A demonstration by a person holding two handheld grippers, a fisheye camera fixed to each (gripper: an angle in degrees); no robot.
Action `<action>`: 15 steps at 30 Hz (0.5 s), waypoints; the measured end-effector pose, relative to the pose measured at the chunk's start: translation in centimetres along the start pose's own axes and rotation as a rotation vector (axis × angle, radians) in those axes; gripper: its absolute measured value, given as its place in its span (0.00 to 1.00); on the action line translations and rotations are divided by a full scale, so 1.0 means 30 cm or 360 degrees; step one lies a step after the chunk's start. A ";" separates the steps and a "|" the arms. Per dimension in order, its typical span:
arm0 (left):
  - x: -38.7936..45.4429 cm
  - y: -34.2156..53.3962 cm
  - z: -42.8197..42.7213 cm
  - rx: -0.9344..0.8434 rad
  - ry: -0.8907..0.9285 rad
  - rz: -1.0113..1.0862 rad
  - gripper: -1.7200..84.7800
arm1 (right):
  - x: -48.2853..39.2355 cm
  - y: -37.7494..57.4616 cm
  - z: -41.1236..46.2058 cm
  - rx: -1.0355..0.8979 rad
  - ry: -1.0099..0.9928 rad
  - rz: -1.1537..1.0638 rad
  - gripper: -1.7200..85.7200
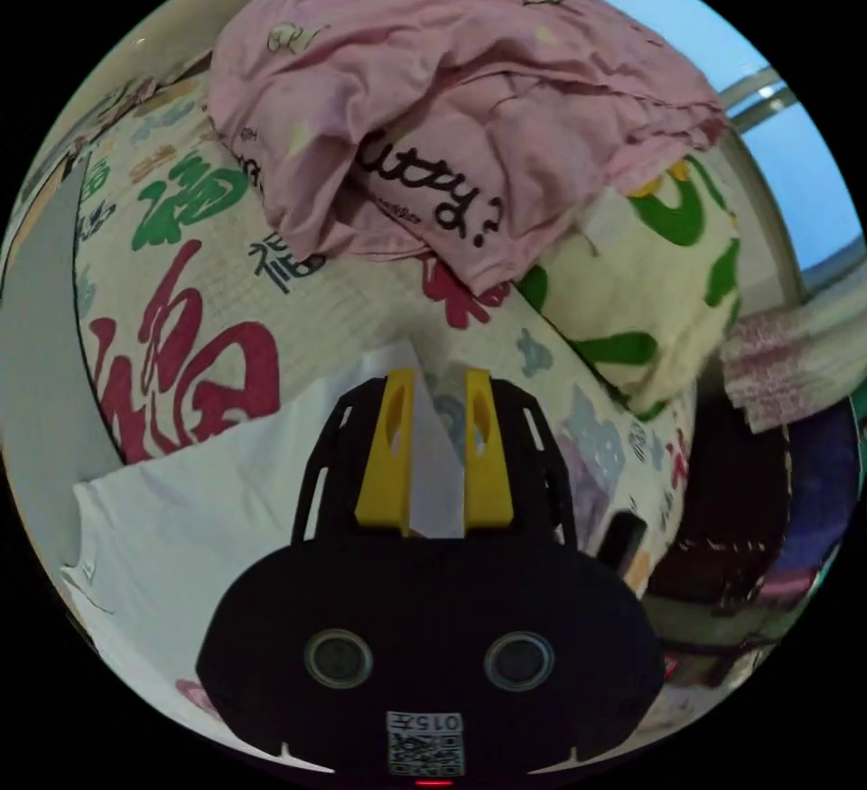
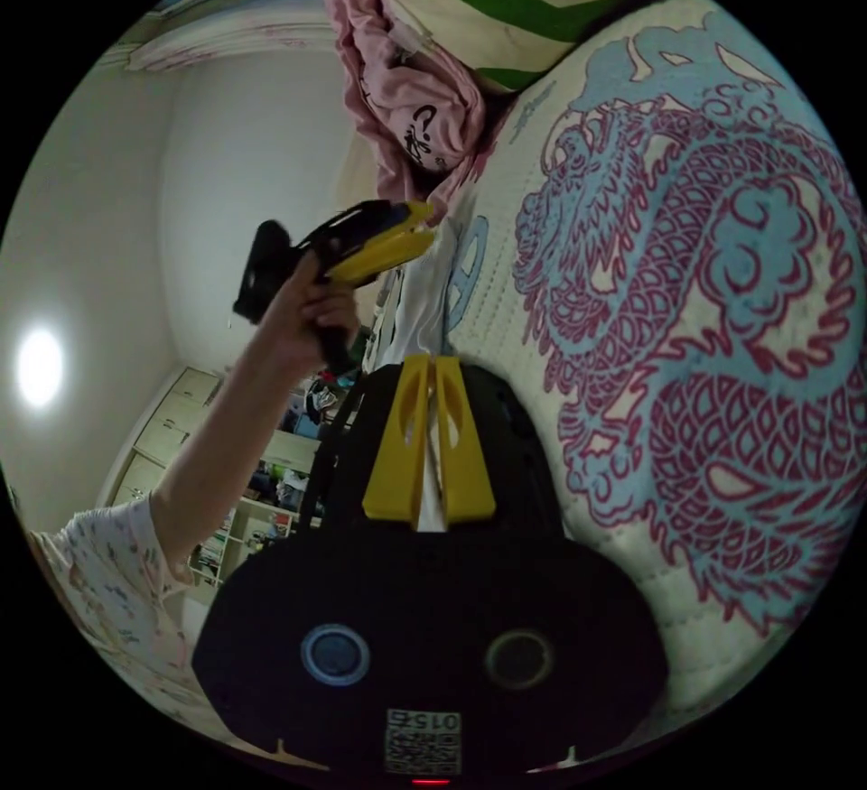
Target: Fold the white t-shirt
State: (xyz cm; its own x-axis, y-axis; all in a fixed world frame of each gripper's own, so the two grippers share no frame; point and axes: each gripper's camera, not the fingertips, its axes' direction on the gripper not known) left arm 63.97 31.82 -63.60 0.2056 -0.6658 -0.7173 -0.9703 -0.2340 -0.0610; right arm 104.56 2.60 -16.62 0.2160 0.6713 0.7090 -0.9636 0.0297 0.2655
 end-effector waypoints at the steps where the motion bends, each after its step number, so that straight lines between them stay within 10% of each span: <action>1: -0.005 -0.013 0.040 -0.0001 -0.0038 -0.0014 0.11 | 0.001 -0.033 -0.007 -0.0001 0.0004 -0.0004 0.01; 15: -0.196 0.155 0.186 0.0363 0.0233 0.0044 0.02 | 0.142 -0.262 -0.087 0.0008 -0.0009 -0.0035 0.01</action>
State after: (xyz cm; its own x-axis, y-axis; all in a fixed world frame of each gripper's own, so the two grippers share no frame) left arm 57.53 38.60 -63.54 0.1790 -0.7689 -0.6138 -0.9759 -0.0597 -0.2098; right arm 112.65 7.15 -17.41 0.2380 0.6663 0.7067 -0.9579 0.0407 0.2843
